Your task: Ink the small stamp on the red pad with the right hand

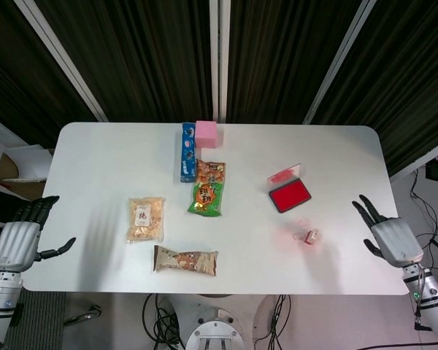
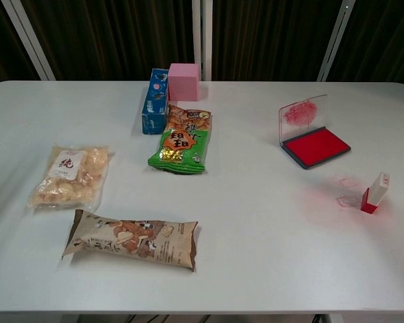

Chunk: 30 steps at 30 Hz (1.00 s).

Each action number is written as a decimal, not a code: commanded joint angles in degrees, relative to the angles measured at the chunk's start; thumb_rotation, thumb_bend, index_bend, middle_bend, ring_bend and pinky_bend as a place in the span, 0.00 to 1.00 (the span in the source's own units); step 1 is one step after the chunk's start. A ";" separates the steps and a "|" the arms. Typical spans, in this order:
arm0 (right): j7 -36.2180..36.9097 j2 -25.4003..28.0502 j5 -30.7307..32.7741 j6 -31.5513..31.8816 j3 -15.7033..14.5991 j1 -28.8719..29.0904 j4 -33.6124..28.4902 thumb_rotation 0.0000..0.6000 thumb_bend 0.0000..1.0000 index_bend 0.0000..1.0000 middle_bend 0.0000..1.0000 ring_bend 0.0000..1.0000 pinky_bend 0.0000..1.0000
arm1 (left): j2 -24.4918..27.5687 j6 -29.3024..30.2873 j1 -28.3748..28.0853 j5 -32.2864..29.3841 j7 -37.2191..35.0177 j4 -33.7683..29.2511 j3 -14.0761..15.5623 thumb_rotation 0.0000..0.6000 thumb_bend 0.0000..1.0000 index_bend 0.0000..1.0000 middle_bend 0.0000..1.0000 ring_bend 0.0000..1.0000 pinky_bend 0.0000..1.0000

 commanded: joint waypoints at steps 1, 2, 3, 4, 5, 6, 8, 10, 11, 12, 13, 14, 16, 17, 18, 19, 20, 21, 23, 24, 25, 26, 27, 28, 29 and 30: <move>-2.45 -1.17 -7.54 -1.83 -2.28 4.94 6.54 1.00 0.19 0.00 0.07 0.61 0.87 | -0.11 0.01 -0.04 -0.09 0.39 -0.31 -0.06 0.49 0.17 0.11 0.14 0.12 0.21; -1.97 -1.40 -8.89 -1.95 -2.77 5.82 7.38 1.00 0.20 0.01 0.09 0.61 0.87 | -0.13 0.01 -0.05 -0.12 0.56 -0.43 -0.07 0.49 0.17 0.11 0.14 0.12 0.21; -1.26 -1.76 -10.20 -1.80 -3.20 6.64 8.25 1.00 0.20 0.03 0.11 0.61 0.87 | -0.15 -0.01 -0.05 -0.16 0.75 -0.53 -0.07 0.49 0.17 0.11 0.14 0.12 0.21; -0.34 -2.36 -11.64 -1.39 -3.66 7.54 9.63 1.00 0.20 0.06 0.13 0.61 0.87 | -0.17 -0.05 -0.06 -0.24 0.98 -0.64 -0.07 0.50 0.17 0.11 0.14 0.12 0.21; 0.05 -2.88 -12.73 -1.20 -4.07 8.20 10.66 1.00 0.20 0.09 0.15 0.61 0.87 | -0.17 -0.11 -0.06 -0.30 1.13 -0.75 -0.06 0.49 0.17 0.11 0.14 0.12 0.21; 0.52 -3.46 -13.62 -1.18 -4.45 8.85 11.63 1.00 0.20 0.11 0.16 0.61 0.87 | -0.16 -0.18 -0.08 -0.36 1.29 -0.85 -0.06 0.50 0.17 0.11 0.14 0.12 0.21; 1.96 -4.80 -14.76 -1.19 -5.15 9.94 13.40 1.00 0.20 0.13 0.18 0.61 0.87 | -0.10 -0.33 -0.13 -0.49 1.60 -1.04 -0.06 0.49 0.17 0.11 0.14 0.12 0.21; 3.71 -6.21 -15.13 -0.99 -5.59 10.64 14.85 1.00 0.20 0.14 0.18 0.61 0.87 | -0.04 -0.48 -0.20 -0.57 1.79 -1.18 -0.08 0.49 0.17 0.11 0.14 0.12 0.21; 4.54 -6.80 -15.12 -0.88 -5.72 10.86 15.39 1.00 0.20 0.15 0.18 0.61 0.87 | -0.01 -0.54 -0.25 -0.59 1.84 -1.23 -0.10 0.49 0.17 0.11 0.14 0.12 0.21; 5.34 -7.40 -15.06 -0.82 -5.85 11.05 15.92 1.00 0.20 0.15 0.19 0.61 0.87 | 0.02 -0.60 -0.29 -0.62 1.86 -1.26 -0.12 0.49 0.17 0.11 0.14 0.12 0.21; 6.29 -8.13 -15.00 -0.78 -6.04 11.29 16.60 1.00 0.20 0.15 0.19 0.61 0.87 | 0.04 -0.67 -0.35 -0.64 1.86 -1.27 -0.14 0.49 0.17 0.11 0.14 0.12 0.21; 6.89 -8.69 -14.99 -0.73 -6.19 11.47 17.14 1.00 0.20 0.16 0.19 0.61 0.87 | 0.05 -0.75 -0.40 -0.64 1.84 -1.26 -0.14 0.49 0.17 0.11 0.14 0.12 0.21; 8.03 -10.05 -14.98 -0.60 -6.49 11.88 18.53 1.00 0.20 0.17 0.20 0.61 0.87 | 0.06 -0.95 -0.50 -0.70 1.76 -1.17 -0.14 0.49 0.17 0.11 0.14 0.12 0.21; 8.47 -10.65 -14.95 -0.60 -6.62 12.04 19.17 1.00 0.20 0.18 0.20 0.61 0.87 | 0.06 -1.03 -0.54 -0.73 1.71 -1.12 -0.14 0.49 0.17 0.11 0.14 0.12 0.21; 8.95 -11.24 -14.89 -0.63 -6.75 12.21 19.83 1.00 0.20 0.19 0.21 0.61 0.87 | 0.06 -1.10 -0.57 -0.75 1.63 -1.08 -0.13 0.49 0.17 0.11 0.14 0.12 0.21; 9.66 -12.03 -14.78 -0.82 -6.91 12.49 20.77 1.00 0.20 0.20 0.21 0.61 0.87 | 0.07 -1.15 -0.60 -0.76 1.56 -1.01 -0.13 0.49 0.17 0.11 0.14 0.12 0.21; 10.19 -12.61 -14.71 -1.07 -7.06 12.75 21.50 1.00 0.20 0.20 0.22 0.61 0.87 | 0.08 -1.17 -0.60 -0.77 1.51 -0.97 -0.11 0.49 0.17 0.11 0.14 0.12 0.21; 10.61 -13.13 -14.68 -1.37 -7.24 13.02 22.21 1.00 0.20 0.21 0.22 0.61 0.87 | 0.09 -1.19 -0.59 -0.79 1.44 -0.94 -0.09 0.50 0.17 0.11 0.14 0.12 0.21; 11.37 -14.14 -14.72 -1.72 -7.66 13.58 23.58 1.00 0.20 0.22 0.23 0.61 0.87 | 0.13 -1.13 -0.54 -0.81 1.31 -0.85 -0.07 0.50 0.17 0.11 0.14 0.12 0.21; 11.62 -14.47 -14.75 -1.72 -7.84 13.75 24.06 1.00 0.20 0.23 0.24 0.61 0.87 | 0.15 -1.08 -0.50 -0.81 1.25 -0.82 -0.05 0.49 0.17 0.11 0.14 0.12 0.21; 11.87 -14.84 -14.75 -1.62 -8.04 13.91 24.64 1.00 0.20 0.23 0.25 0.61 0.87 | 0.19 -1.02 -0.43 -0.84 1.17 -0.76 -0.01 0.49 0.17 0.11 0.14 0.12 0.21; 12.02 -15.08 -14.71 -1.51 -8.15 14.00 25.05 1.00 0.20 0.24 0.25 0.61 0.87 | 0.22 -0.99 -0.37 -0.90 1.10 -0.70 0.01 0.49 0.17 0.11 0.14 0.12 0.21; 12.13 -15.29 -14.62 -1.40 -8.23 14.07 25.43 1.00 0.20 0.25 0.26 0.61 0.87 | 0.26 -0.98 -0.32 -0.99 1.04 -0.63 0.02 0.49 0.17 0.11 0.14 0.12 0.21; 12.29 -15.58 -14.48 -1.14 -8.27 14.15 25.89 1.00 0.20 0.25 0.26 0.61 0.87 | 0.28 -1.02 -0.28 -1.13 0.92 -0.54 0.01 0.50 0.17 0.11 0.14 0.12 0.21; 12.48 -15.82 -14.39 -0.95 -8.31 14.20 26.20 1.00 0.20 0.26 0.27 0.61 0.87 | 0.29 -1.04 -0.26 -1.20 0.82 -0.47 0.00 0.50 0.17 0.11 0.14 0.12 0.21; 12.69 -16.07 -14.29 -0.78 -8.36 14.26 26.53 1.00 0.20 0.27 0.28 0.61 0.87 | 0.29 -1.06 -0.27 -1.22 0.72 -0.40 0.00 0.50 0.17 0.11 0.14 0.12 0.21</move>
